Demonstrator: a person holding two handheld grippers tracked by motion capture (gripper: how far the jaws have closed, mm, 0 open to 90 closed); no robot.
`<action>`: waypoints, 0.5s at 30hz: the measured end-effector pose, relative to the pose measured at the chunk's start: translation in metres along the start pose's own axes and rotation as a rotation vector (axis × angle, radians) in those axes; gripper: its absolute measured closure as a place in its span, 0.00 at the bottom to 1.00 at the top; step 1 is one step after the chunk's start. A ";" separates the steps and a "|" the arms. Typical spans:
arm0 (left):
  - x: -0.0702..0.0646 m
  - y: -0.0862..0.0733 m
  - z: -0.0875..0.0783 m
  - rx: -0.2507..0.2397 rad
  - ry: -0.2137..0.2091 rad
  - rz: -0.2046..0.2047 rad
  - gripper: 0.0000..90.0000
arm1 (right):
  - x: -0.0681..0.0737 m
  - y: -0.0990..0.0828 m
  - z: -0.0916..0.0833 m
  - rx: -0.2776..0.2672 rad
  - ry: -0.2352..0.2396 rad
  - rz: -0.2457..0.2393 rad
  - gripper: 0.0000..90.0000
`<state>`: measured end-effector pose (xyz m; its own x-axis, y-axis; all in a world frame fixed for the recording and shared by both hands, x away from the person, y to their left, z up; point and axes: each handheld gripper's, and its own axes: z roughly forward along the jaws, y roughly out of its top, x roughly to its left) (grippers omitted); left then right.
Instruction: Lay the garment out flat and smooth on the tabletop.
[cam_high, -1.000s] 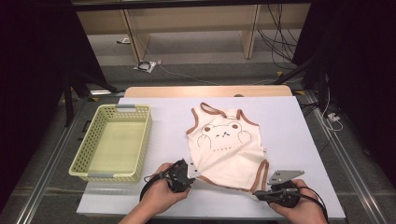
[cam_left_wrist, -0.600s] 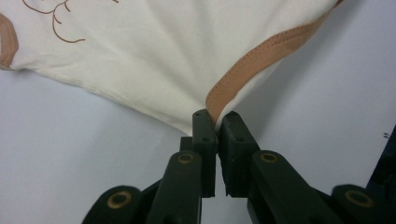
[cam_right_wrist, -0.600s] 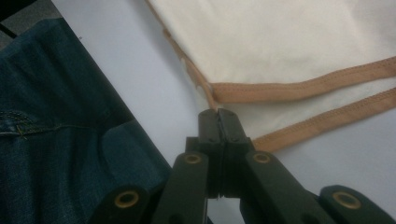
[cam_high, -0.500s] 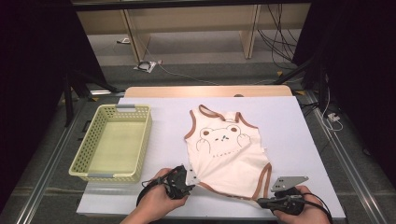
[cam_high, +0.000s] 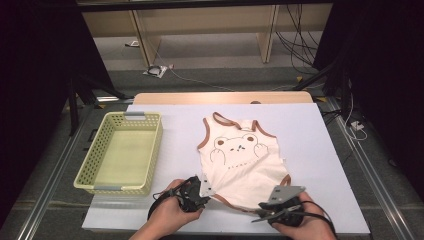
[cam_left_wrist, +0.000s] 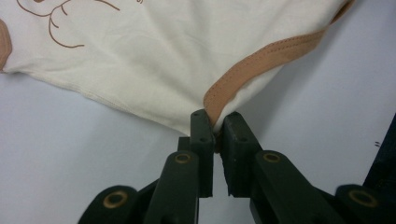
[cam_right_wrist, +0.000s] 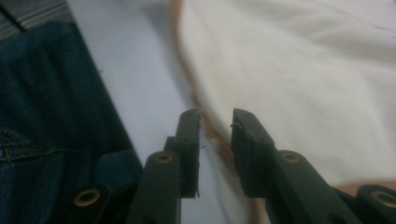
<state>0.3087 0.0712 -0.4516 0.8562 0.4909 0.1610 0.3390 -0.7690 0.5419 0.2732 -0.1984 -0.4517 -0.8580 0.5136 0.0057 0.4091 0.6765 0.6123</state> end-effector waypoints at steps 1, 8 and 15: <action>0.000 0.000 0.000 -0.003 0.001 -0.001 0.93 | 0.003 0.002 0.006 0.015 0.010 -0.018 0.75; 0.002 0.000 -0.003 -0.013 0.000 -0.008 0.93 | 0.013 0.016 0.036 0.093 -0.086 -0.168 0.84; 0.007 -0.002 -0.009 -0.012 0.011 -0.008 0.92 | 0.011 0.020 0.038 0.064 -0.094 -0.134 1.00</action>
<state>0.3106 0.0797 -0.4444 0.8489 0.5020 0.1655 0.3414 -0.7597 0.5534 0.2836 -0.1589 -0.4699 -0.8747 0.4614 -0.1481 0.3144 0.7729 0.5511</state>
